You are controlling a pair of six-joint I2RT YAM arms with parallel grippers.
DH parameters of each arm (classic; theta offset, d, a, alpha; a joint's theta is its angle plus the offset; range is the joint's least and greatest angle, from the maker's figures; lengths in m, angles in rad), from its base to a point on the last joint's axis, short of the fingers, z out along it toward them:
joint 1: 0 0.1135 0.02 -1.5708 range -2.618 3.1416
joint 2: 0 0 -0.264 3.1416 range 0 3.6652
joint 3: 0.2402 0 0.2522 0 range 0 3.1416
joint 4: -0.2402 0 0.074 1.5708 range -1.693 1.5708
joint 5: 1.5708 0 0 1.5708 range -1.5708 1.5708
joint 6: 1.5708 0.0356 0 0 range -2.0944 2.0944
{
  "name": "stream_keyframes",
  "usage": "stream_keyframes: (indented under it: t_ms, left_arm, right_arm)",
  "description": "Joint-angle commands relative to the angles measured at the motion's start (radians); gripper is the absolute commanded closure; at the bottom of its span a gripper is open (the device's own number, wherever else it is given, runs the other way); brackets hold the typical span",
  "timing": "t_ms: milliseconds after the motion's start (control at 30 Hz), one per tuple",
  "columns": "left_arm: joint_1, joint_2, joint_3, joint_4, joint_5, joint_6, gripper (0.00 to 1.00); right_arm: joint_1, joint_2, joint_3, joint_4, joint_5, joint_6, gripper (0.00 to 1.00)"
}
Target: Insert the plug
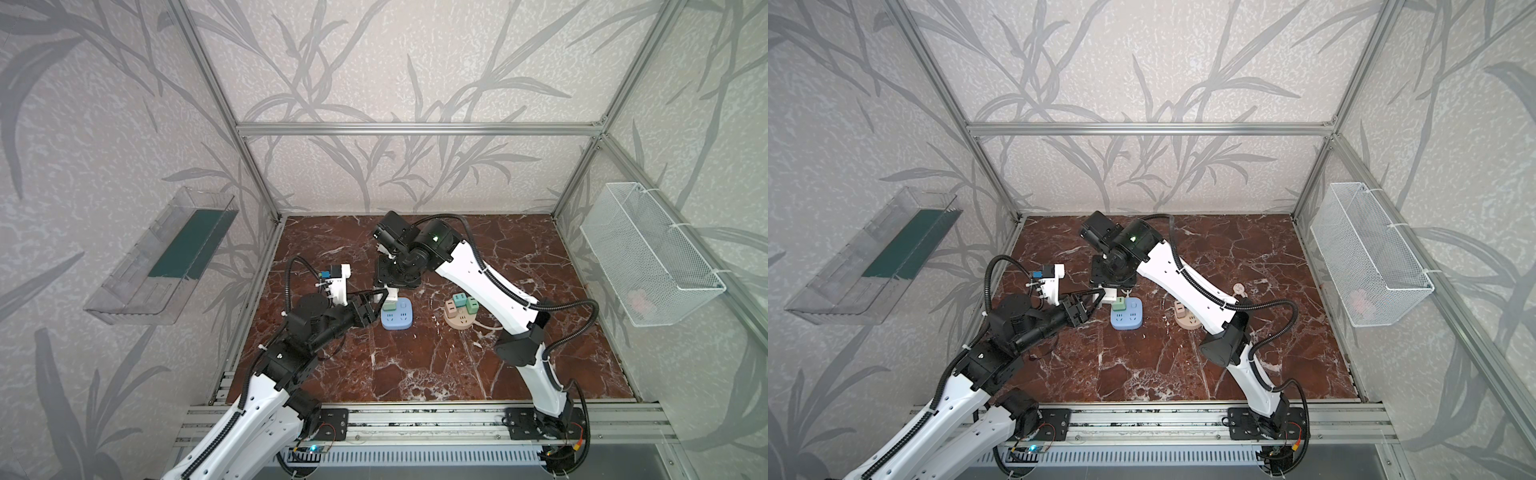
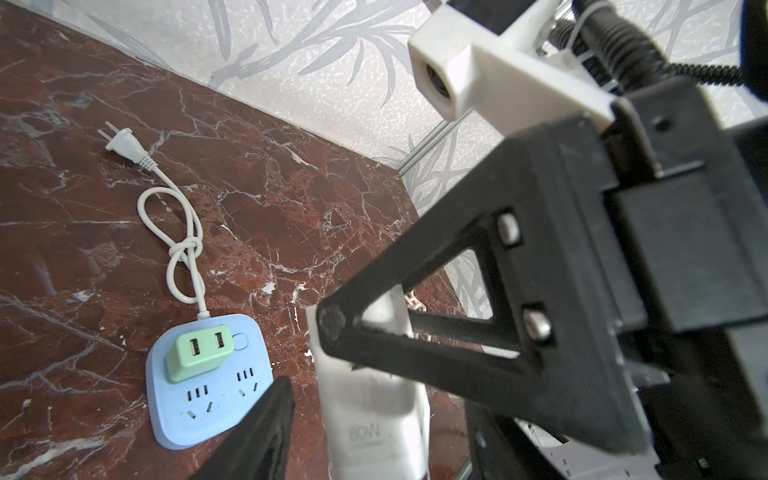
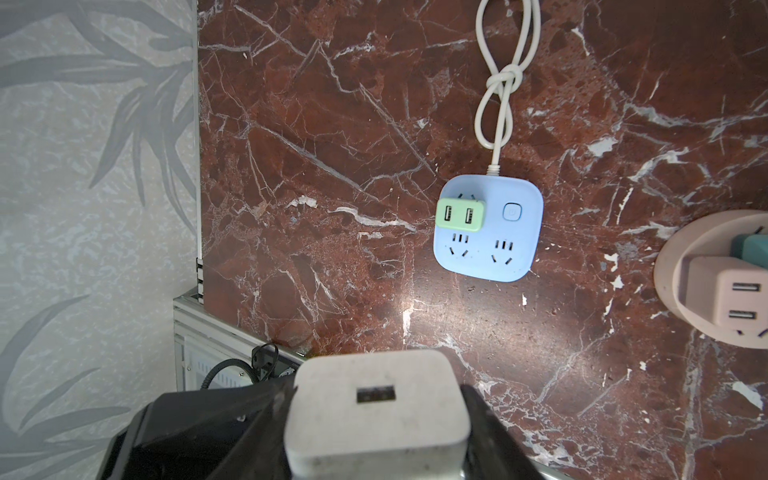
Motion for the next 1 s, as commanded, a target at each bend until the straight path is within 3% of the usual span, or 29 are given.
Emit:
stream_keyframes:
  t_ms: [0,133,300,400,500,533,600,667,767,833,867,933,967]
  left_arm:
    - [-0.004,0.008,0.006,0.043,-0.019,0.003,0.4]
    - [-0.002,0.026,0.006,0.06,-0.021,-0.008,0.45]
    - [-0.003,0.028,0.008,0.061,-0.031,-0.01,0.59]
    - [-0.003,0.024,0.009,0.056,-0.034,-0.005,0.73]
    - [-0.005,0.02,0.009,0.049,-0.039,-0.004,0.95]
    - [-0.004,0.019,0.009,0.047,-0.038,-0.004,1.0]
    - [-0.004,0.013,0.005,0.045,-0.042,-0.004,1.0]
    - [-0.004,0.006,-0.008,0.057,-0.042,-0.005,1.0]
    - [-0.004,0.002,-0.011,0.06,-0.034,0.001,1.0]
    - [-0.004,0.006,0.0,0.039,-0.018,0.018,1.0]
    - [-0.004,0.008,0.006,0.025,-0.014,0.028,1.0]
    - [-0.004,0.01,0.02,-0.002,-0.013,0.046,1.0]
    - [-0.004,0.008,0.027,-0.022,-0.014,0.055,1.0]
  right_arm:
    - [0.008,-0.023,0.009,0.023,-0.023,0.024,1.0]
    - [0.013,-0.056,-0.044,0.086,-0.033,0.054,1.0]
    - [0.016,-0.108,-0.128,0.173,-0.045,0.072,1.0]
    - [0.016,-0.127,-0.157,0.197,-0.035,0.071,1.0]
    - [0.016,-0.154,-0.207,0.237,-0.029,0.069,1.0]
    - [0.014,-0.166,-0.232,0.264,-0.038,0.068,1.0]
    - [0.009,-0.19,-0.283,0.327,-0.069,0.054,0.99]
    - [-0.006,-0.213,-0.346,0.403,-0.126,0.028,0.88]
    - [-0.051,-0.267,-0.482,0.573,-0.264,-0.006,0.54]
    - [-0.088,-0.337,-0.65,0.767,-0.365,-0.001,0.41]
    - [-0.107,-0.383,-0.75,0.88,-0.392,0.016,0.31]
    - [-0.148,-0.46,-0.899,1.042,-0.409,0.038,0.01]
    - [-0.179,-0.493,-0.954,1.07,-0.426,0.036,0.01]
